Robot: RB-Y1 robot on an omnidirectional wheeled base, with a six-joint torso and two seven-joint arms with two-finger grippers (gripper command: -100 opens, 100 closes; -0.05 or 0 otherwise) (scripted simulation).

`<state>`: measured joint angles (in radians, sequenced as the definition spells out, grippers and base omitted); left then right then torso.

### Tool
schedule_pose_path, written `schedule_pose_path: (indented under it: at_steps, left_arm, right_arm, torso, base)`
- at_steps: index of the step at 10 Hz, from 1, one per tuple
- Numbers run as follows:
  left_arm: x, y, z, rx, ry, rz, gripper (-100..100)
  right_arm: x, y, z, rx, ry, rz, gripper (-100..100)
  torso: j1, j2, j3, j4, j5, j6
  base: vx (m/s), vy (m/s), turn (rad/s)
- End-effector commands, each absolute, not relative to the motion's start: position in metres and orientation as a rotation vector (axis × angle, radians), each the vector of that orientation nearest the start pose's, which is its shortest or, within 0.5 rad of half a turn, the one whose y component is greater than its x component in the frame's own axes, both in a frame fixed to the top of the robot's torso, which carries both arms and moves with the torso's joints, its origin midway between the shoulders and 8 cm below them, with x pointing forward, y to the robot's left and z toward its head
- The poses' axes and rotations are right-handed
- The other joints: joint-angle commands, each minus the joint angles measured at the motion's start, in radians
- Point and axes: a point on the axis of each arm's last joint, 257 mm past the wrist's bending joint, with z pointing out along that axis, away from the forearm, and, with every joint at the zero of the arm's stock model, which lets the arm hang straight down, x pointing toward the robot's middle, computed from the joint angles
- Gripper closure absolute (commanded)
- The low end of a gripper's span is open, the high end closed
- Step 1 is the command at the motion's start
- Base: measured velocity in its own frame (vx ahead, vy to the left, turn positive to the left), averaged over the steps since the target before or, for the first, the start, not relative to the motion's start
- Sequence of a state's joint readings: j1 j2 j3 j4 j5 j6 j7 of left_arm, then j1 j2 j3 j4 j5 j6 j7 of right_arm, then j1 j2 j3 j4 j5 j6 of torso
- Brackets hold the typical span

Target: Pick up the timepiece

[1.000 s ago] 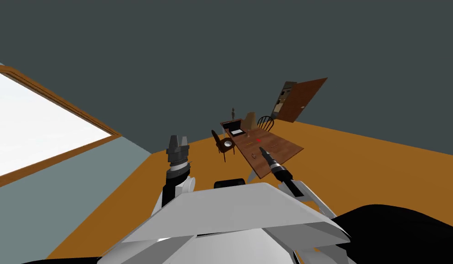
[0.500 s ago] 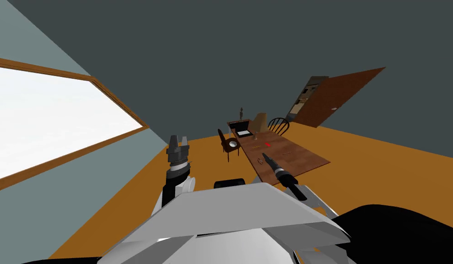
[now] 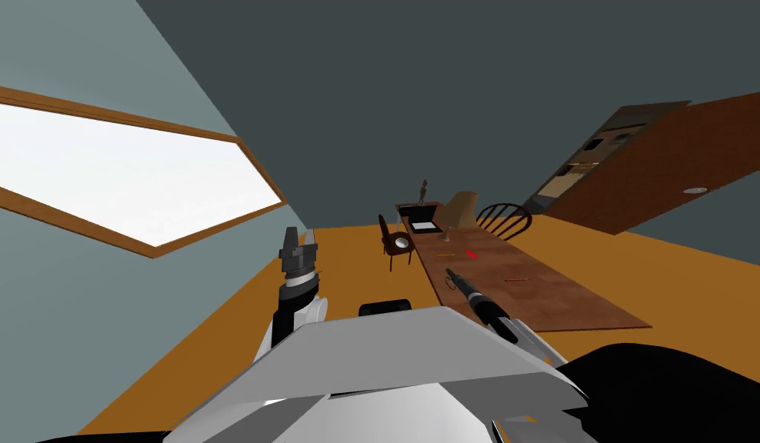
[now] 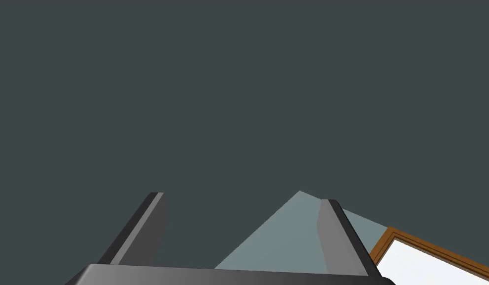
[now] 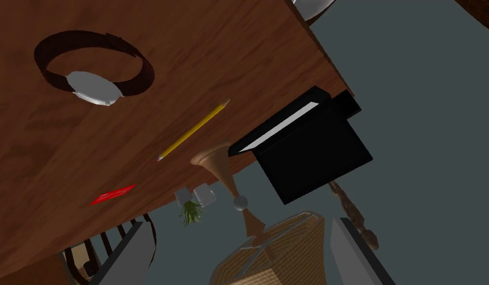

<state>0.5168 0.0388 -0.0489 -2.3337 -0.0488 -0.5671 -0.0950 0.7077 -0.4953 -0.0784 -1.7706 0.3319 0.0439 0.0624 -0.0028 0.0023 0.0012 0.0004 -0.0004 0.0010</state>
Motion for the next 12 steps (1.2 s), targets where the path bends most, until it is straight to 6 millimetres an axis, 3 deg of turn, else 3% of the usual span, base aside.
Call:
schedule_pose_path:
  at_steps: [1, 2, 3, 8, 10, 12]
  left_arm:
    - [0.323, 0.25, 0.053, -0.487, 0.617, -1.253, 0]
    - [0.323, 0.25, 0.053, -0.487, 0.617, -1.253, 0]
    - [0.323, 0.25, 0.053, -0.487, 0.617, -1.253, 0]
    - [0.323, 0.25, 0.053, -0.487, 0.617, -1.253, 0]
    - [0.323, 0.25, 0.053, -0.487, 0.617, -1.253, 0]
    - [0.323, 0.25, 0.053, -0.487, 0.617, -1.253, 0]
  right_arm:
    - [0.255, -0.483, -0.395, 0.866, 1.934, 0.109, -100]
    - [0.242, -0.491, -0.408, 0.872, 1.973, 0.061, -100]
    - [0.242, -0.491, -0.408, 0.872, 1.973, 0.061, -100]
    - [0.178, -0.525, -0.457, 0.895, 2.133, -0.138, -100]
    - [0.167, -0.529, -0.464, 0.899, 2.158, -0.168, -100]
    - [0.142, -0.536, -0.48, 0.906, 2.213, -0.231, -100]
  torso:
    - [0.0, 0.0, 0.0, 0.0, 0.0, 0.0]
    - [0.0, 0.0, 0.0, 0.0, 0.0, 0.0]
    - [0.0, 0.0, 0.0, 0.0, 0.0, 0.0]
    - [0.002, 0.0, 0.0, 0.0, 0.0, 0.001]
    - [0.002, 0.001, 0.001, 0.0, 0.0, 0.001]
    - [0.003, 0.0, 0.0, 0.0, 0.001, 0.0]
  base:
    - [-0.039, -0.059, 0.396]
    - [-0.038, -0.053, 0.474]
    - [-0.028, -0.046, 0.205]
    - [-0.048, -0.031, 0.343]
    - [-0.055, -0.019, 0.179]
    - [-0.048, -0.01, 0.301]
